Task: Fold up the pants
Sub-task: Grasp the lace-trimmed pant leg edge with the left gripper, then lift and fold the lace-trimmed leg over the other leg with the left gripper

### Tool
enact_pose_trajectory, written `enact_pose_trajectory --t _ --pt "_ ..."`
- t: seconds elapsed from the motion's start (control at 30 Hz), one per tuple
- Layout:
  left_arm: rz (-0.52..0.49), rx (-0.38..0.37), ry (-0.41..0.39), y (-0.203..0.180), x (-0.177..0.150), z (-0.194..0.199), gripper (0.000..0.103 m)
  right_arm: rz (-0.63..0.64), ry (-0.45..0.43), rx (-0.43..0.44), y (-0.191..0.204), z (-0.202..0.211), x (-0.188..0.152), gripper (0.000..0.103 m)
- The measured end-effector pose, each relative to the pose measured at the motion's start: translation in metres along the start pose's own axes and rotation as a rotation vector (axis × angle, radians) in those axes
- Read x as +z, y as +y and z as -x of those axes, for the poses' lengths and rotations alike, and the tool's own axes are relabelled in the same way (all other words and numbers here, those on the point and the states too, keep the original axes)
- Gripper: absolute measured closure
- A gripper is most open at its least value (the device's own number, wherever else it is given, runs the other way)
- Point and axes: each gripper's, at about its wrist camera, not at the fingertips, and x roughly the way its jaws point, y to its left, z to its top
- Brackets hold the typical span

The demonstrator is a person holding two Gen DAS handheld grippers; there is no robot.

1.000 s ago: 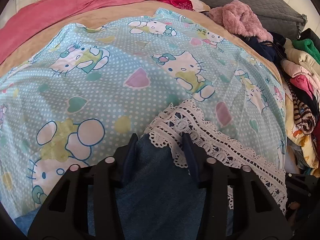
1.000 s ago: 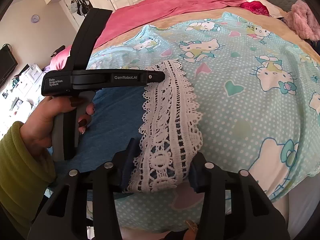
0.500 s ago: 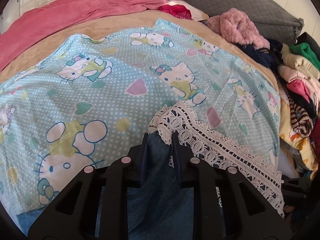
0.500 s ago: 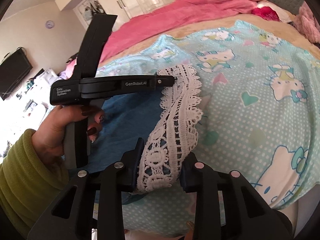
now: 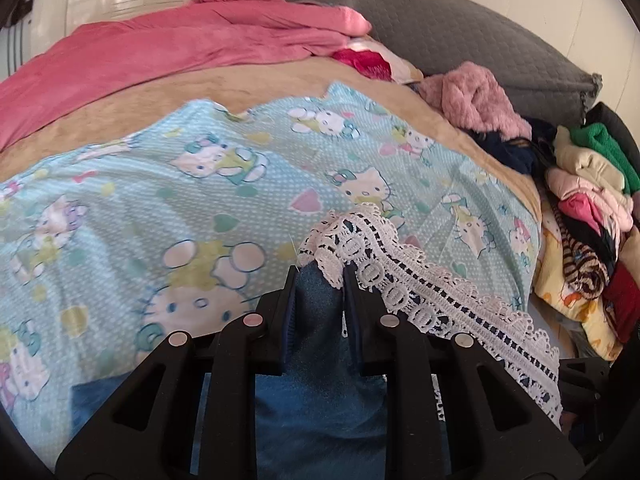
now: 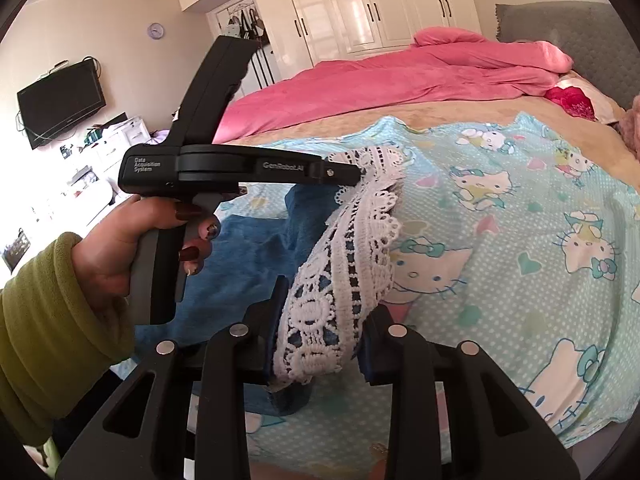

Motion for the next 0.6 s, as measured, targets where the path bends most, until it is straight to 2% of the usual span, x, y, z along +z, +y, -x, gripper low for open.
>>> enact_pose_trajectory --t 0.23,0.6 --pt "0.042 0.016 -0.037 0.021 -0.014 0.029 0.089 0.064 0.006 0.032 0.034 -0.002 0.012 0.074" --pt "0.146 0.048 -0.082 0.072 -0.043 0.072 0.089 0.206 0.074 0.069 0.103 -0.036 0.019 0.074"
